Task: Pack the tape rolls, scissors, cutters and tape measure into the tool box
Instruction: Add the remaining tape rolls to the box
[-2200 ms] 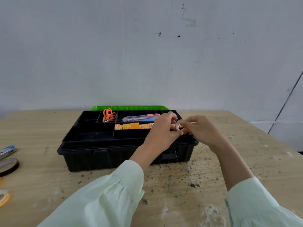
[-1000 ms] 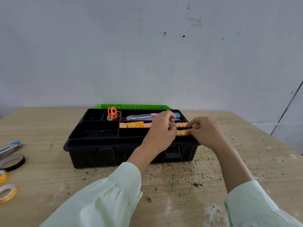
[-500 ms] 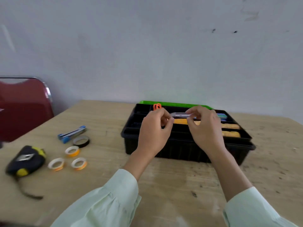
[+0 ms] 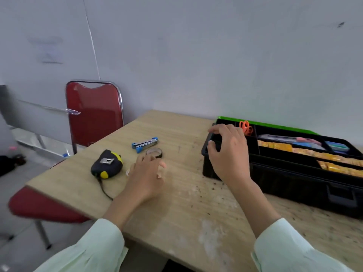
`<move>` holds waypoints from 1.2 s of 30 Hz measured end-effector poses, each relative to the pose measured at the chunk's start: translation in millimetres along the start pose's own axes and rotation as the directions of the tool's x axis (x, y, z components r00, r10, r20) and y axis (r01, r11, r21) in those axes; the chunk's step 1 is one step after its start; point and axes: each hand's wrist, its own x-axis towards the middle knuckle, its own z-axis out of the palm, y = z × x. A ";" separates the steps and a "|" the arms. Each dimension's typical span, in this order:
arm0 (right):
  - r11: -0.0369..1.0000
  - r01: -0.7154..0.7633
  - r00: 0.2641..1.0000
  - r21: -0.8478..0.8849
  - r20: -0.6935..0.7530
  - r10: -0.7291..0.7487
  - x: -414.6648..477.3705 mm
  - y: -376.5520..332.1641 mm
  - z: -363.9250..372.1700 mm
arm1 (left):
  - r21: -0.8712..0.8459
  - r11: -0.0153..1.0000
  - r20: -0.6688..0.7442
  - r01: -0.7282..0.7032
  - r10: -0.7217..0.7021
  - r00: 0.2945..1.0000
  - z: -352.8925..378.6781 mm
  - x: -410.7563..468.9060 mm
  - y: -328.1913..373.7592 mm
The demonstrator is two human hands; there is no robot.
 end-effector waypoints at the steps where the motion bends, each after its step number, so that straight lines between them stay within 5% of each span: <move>1: 0.997 0.032 0.999 0.064 0.014 -0.033 -2.1 -6.9 5.7 | 0.004 1.000 0.021 0.013 -0.013 1.000 0.8 -1.4 -5.9; 4: 0.985 0.085 0.985 0.152 0.139 -0.107 -10.0 -20.2 20.1 | -0.002 1.000 0.021 -0.005 0.005 1.000 2.4 -1.6 -13.3; 7: 0.986 0.152 0.967 0.072 0.196 -0.163 -16.4 -21.6 26.9 | -0.189 0.982 -0.071 -0.028 0.015 0.997 -0.3 -4.7 -8.9; 13: 0.938 0.347 0.871 -0.019 0.378 -0.315 -20.9 -23.2 23.8 | -0.564 0.803 -0.166 -0.193 0.119 0.979 -7.2 -11.6 2.1; 17: 0.948 0.310 0.893 0.067 0.323 -0.315 -18.6 -22.4 24.9 | -0.683 0.700 -0.155 -0.210 0.143 0.978 -10.2 -16.6 5.5; 19: 0.956 0.277 0.916 0.097 0.274 -0.293 -16.2 -21.5 23.8 | -0.640 0.739 -0.199 -0.212 0.107 0.974 -8.4 -17.0 -1.1; 21: 0.967 0.220 0.937 0.130 0.248 -0.247 -13.6 -20.2 21.3 | -0.432 0.889 -0.299 -0.153 0.019 0.954 -5.8 -14.4 -12.7; 23: 0.975 0.157 0.948 0.156 0.252 -0.193 -10.9 -17.6 18.6 | -0.151 0.988 -0.339 0.043 -0.093 0.936 -5.8 -13.9 -22.8; 25: 0.974 0.120 0.954 0.192 0.250 -0.167 -9.4 -15.3 16.3 | -0.001 0.984 -0.300 0.180 -0.172 0.938 -4.5 -16.3 -28.2; 33: 0.968 0.034 0.974 0.248 0.207 -0.088 -11.6 -10.9 -4.5 | 0.090 0.983 -0.300 0.160 -0.127 0.946 0.1 -19.0 -19.3; 36: 0.969 -0.002 0.984 0.245 0.173 -0.041 -10.8 -1.5 -13.7 | -0.055 0.998 -0.389 0.025 -0.045 0.920 0.4 -19.3 -4.2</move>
